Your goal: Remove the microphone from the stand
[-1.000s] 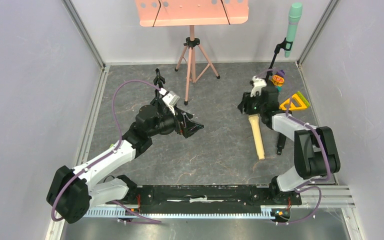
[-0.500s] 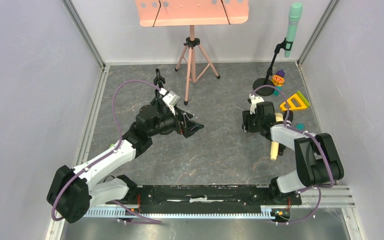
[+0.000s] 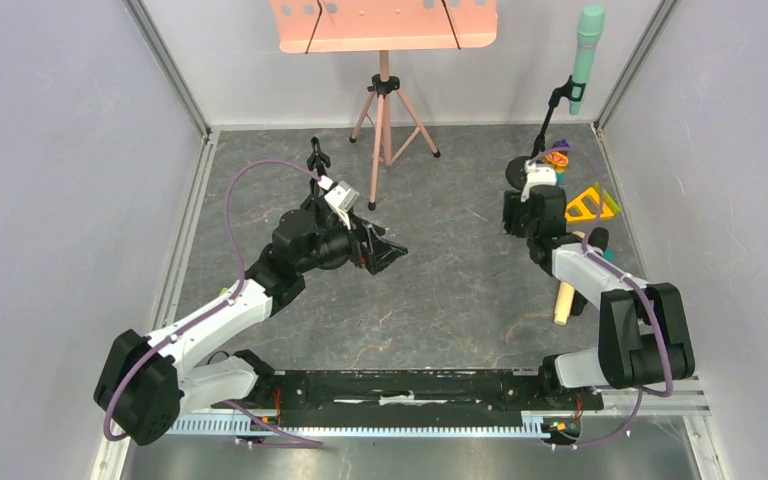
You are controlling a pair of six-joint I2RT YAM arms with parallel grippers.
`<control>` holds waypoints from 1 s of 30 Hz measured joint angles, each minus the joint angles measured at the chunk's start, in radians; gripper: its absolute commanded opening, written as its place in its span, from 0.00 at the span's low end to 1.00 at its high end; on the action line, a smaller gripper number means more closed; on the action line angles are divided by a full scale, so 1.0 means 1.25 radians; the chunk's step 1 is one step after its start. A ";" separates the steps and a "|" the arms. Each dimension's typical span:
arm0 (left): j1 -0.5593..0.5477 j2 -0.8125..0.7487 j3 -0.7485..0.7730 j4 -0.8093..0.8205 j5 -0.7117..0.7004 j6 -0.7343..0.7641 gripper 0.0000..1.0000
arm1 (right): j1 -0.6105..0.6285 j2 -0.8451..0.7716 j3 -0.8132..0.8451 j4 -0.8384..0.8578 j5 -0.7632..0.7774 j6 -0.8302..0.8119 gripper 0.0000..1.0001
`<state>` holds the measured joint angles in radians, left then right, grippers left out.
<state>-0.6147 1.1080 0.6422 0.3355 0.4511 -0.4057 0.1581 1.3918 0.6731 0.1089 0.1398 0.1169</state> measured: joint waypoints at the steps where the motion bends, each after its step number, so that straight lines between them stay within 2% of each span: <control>1: 0.000 0.000 0.000 0.001 -0.002 0.000 1.00 | -0.018 0.001 0.010 0.016 0.009 0.009 0.68; 7: 0.000 0.000 -0.013 0.029 -0.003 0.000 1.00 | -0.105 0.088 0.056 0.220 -0.003 0.019 0.68; 15: 0.000 0.000 -0.023 0.052 -0.003 0.000 1.00 | -0.106 0.311 0.076 0.545 -0.005 -0.040 0.66; 22: 0.000 0.006 -0.023 0.072 -0.001 0.000 1.00 | -0.106 0.409 0.079 0.836 0.001 -0.099 0.67; 30: 0.000 0.026 -0.023 0.073 0.003 0.000 1.00 | -0.113 0.515 0.191 0.888 -0.007 -0.128 0.66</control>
<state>-0.6147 1.1408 0.6140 0.4271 0.4553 -0.4057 0.0166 2.0354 0.9115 1.2194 0.1314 -0.0433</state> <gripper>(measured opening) 0.994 0.666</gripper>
